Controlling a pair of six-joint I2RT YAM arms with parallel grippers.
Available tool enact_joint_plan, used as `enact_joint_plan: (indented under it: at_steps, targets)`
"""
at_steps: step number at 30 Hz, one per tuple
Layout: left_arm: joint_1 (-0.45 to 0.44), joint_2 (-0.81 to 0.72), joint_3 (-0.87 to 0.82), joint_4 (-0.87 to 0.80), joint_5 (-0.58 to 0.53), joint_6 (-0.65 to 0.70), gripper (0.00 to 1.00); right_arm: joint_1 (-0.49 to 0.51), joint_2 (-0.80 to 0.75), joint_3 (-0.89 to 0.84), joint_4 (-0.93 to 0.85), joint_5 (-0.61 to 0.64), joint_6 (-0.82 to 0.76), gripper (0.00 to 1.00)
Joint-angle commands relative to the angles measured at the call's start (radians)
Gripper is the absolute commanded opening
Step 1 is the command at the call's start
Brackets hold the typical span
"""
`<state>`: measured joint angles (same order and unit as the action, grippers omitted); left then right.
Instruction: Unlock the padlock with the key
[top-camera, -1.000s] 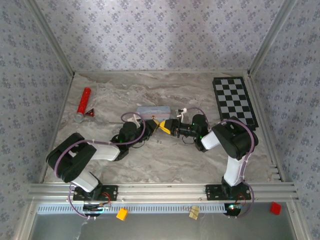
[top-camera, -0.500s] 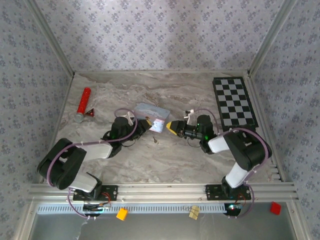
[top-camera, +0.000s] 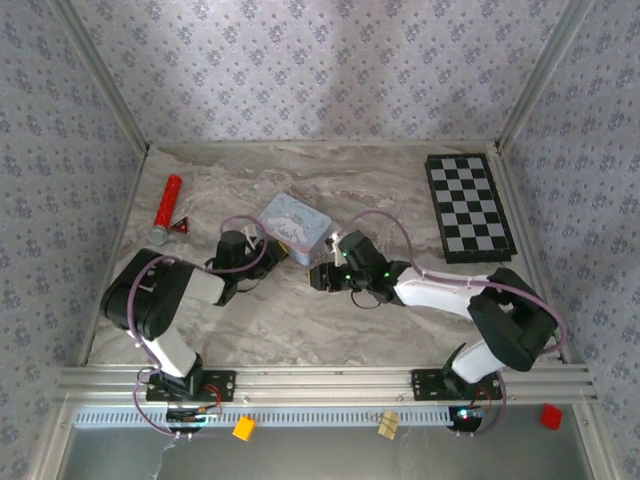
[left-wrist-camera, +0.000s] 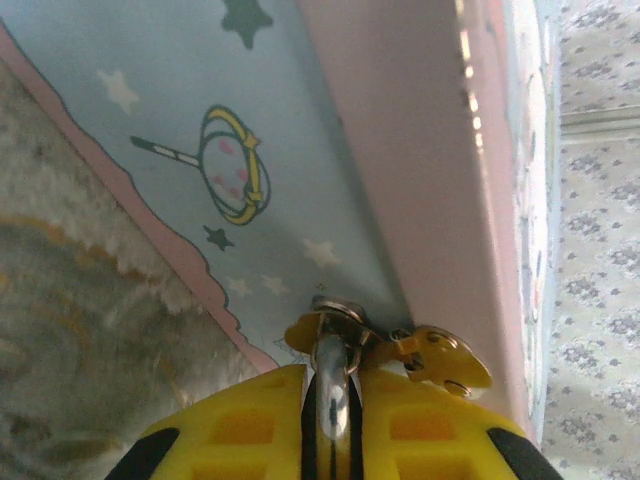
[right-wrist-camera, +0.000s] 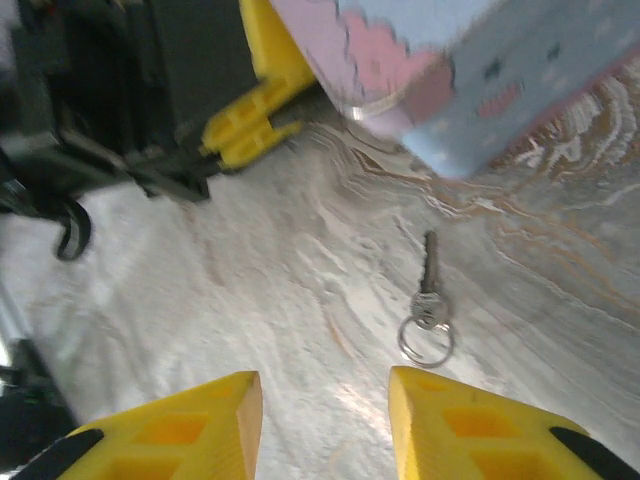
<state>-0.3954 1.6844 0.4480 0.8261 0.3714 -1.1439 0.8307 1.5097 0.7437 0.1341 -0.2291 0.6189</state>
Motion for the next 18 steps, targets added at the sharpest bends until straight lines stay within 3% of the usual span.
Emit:
enact_joint_plan:
  at_steps: [1, 9, 18]
  targets:
    - [0.025, 0.062, 0.004, 0.150, -0.009, -0.019, 0.00, 0.030, 0.048, 0.051, -0.154, 0.110, -0.117, 0.40]
    - [0.027, 0.145, -0.024, 0.257, 0.004, -0.051, 0.04, 0.040, 0.147, 0.114, -0.187, 0.115, -0.146, 0.42]
    - [0.026, 0.152, -0.062, 0.255, 0.007, -0.054, 0.23, 0.060, 0.251, 0.215, -0.230, 0.111, -0.183, 0.46]
